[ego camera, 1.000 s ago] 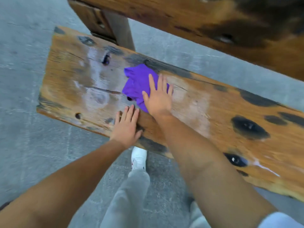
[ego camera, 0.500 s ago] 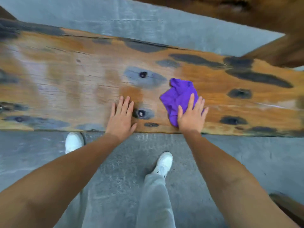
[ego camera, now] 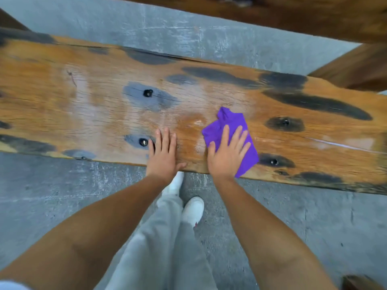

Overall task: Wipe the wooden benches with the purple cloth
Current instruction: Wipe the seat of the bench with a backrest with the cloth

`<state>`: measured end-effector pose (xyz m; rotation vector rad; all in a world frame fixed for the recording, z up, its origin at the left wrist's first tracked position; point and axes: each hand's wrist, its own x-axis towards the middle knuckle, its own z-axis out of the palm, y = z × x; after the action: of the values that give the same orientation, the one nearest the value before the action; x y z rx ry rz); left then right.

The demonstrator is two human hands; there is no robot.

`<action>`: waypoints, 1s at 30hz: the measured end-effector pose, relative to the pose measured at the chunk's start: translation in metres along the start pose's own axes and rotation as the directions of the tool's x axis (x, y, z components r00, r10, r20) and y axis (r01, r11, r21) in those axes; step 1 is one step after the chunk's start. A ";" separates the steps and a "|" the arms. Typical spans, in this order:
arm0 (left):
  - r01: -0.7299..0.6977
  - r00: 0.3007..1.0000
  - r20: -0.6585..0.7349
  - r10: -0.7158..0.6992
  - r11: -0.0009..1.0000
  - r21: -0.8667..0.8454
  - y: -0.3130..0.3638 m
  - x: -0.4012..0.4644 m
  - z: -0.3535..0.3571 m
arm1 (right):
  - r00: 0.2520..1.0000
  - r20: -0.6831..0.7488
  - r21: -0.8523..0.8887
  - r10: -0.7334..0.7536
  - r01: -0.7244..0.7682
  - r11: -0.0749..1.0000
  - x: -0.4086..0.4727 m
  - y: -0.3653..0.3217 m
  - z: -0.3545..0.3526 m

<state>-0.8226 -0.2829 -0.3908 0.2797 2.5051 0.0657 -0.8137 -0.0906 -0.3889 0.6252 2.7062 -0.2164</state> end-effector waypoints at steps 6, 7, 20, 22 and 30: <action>-0.008 1.000 0.021 0.008 1.000 0.022 -0.008 0.002 0.001 | 0.905 0.027 -0.028 -0.424 0.425 0.905 0.029 -0.079 -0.003; 0.001 0.999 0.036 -0.001 1.000 0.008 -0.008 0.002 0.000 | 0.892 0.053 -0.034 -0.449 0.451 0.892 0.035 -0.087 -0.006; -0.263 0.950 -0.163 0.266 0.964 0.045 0.109 0.053 -0.024 | 0.920 -0.057 -0.145 -0.388 0.377 0.915 0.097 0.145 -0.026; -0.258 0.950 -0.170 0.262 0.965 0.043 0.152 0.062 -0.022 | 0.925 -0.092 -0.153 -0.369 0.353 0.923 0.116 0.202 -0.034; -0.292 0.937 -0.195 0.289 0.956 0.013 0.378 0.083 0.014 | 0.954 -0.223 -0.129 -0.201 0.176 0.976 0.164 0.444 -0.060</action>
<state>-0.8104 0.1040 -0.4073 0.6659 2.6356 0.2445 -0.7702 0.3830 -0.4251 0.3806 2.9847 -0.0446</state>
